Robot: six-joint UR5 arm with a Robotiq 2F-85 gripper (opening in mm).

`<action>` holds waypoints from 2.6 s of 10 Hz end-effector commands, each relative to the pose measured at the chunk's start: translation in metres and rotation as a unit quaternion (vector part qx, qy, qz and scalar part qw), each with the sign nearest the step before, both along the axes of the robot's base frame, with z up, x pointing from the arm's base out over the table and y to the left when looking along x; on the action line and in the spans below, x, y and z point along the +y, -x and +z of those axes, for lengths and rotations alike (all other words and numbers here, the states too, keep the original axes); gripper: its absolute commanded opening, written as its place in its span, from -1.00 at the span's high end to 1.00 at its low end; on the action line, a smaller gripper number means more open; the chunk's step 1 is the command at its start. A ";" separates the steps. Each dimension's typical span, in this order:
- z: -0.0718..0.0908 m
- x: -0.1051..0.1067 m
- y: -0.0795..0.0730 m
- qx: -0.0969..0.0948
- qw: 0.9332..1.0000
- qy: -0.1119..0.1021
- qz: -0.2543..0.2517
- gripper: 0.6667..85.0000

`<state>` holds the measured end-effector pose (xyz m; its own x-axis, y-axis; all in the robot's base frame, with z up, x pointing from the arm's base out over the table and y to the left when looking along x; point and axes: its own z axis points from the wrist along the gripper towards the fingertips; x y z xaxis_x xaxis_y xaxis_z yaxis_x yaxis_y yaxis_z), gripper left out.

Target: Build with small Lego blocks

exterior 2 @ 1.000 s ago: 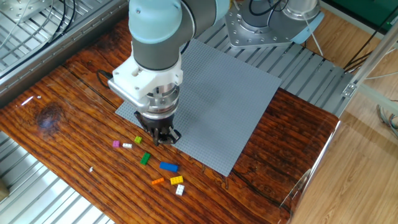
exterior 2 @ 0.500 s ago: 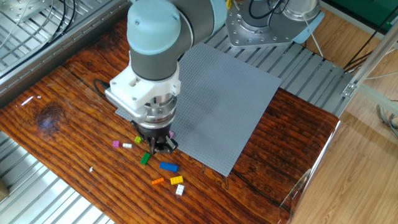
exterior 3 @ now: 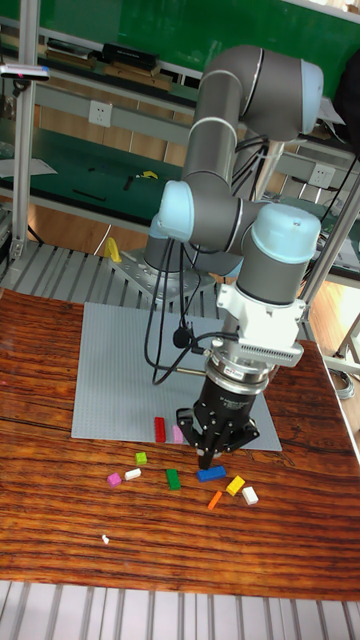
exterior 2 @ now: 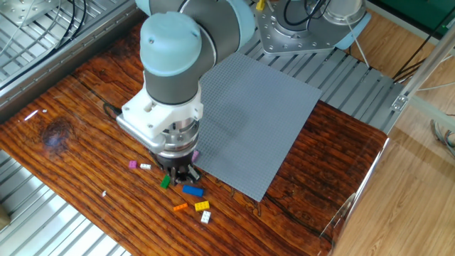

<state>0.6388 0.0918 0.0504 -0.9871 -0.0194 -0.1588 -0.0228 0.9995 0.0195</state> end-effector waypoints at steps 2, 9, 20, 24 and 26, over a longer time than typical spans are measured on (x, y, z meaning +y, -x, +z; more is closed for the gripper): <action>-0.002 0.014 -0.016 -0.013 1.000 -0.027 -0.007 0.41; -0.011 0.008 -0.022 -0.017 1.000 -0.015 -0.020 0.09; -0.027 0.027 -0.034 -0.032 0.992 -0.047 -0.110 0.23; -0.036 0.027 -0.026 -0.019 0.992 -0.044 -0.118 0.27; -0.040 0.027 -0.024 -0.017 0.992 -0.042 -0.119 0.29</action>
<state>0.6652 0.1181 0.0144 -0.9577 0.2130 -0.1936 0.1962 0.9752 0.1024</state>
